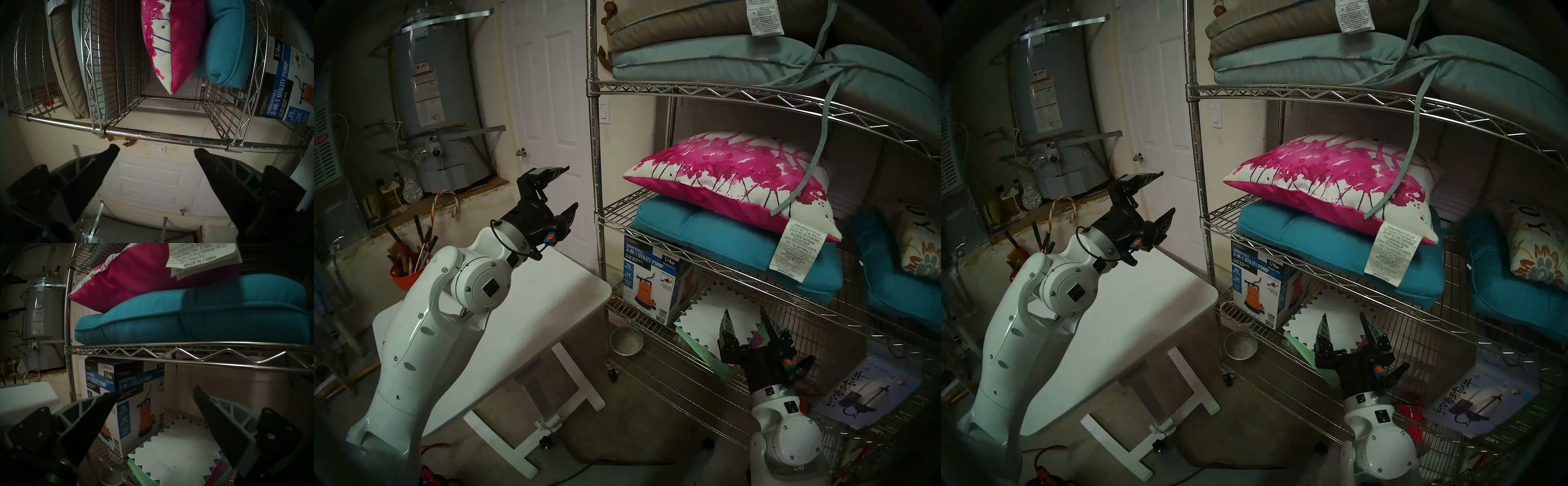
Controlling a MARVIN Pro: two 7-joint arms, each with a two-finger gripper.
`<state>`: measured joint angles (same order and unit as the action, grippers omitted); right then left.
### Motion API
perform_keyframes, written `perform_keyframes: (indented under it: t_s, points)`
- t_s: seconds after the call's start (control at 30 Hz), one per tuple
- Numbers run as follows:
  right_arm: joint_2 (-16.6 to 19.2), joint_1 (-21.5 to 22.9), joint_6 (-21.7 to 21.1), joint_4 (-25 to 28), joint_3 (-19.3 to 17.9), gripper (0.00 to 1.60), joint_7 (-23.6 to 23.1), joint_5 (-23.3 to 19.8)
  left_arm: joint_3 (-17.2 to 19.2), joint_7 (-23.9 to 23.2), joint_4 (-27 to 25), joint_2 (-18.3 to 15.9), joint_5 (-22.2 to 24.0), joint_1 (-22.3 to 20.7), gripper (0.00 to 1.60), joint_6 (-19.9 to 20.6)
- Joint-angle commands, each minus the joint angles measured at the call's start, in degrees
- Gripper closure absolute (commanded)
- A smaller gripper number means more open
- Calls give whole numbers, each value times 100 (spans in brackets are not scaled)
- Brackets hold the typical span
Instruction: Take cushion off the shelf
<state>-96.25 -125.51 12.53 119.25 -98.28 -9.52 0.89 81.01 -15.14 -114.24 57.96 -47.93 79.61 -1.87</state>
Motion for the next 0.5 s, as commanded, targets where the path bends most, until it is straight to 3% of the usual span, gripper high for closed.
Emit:
perform_keyframes:
  t_s: [0.0, 0.47]
  points:
    - [5, 40, 31, 107, 3, 0, -2, -2, -116, 22, 187, 273, -179, -625, 0, -88]
    - [5, 45, 31, 92, 3, 0, -1, -3, -550, 30, 935, 935, -543, -1371, 0, -252]
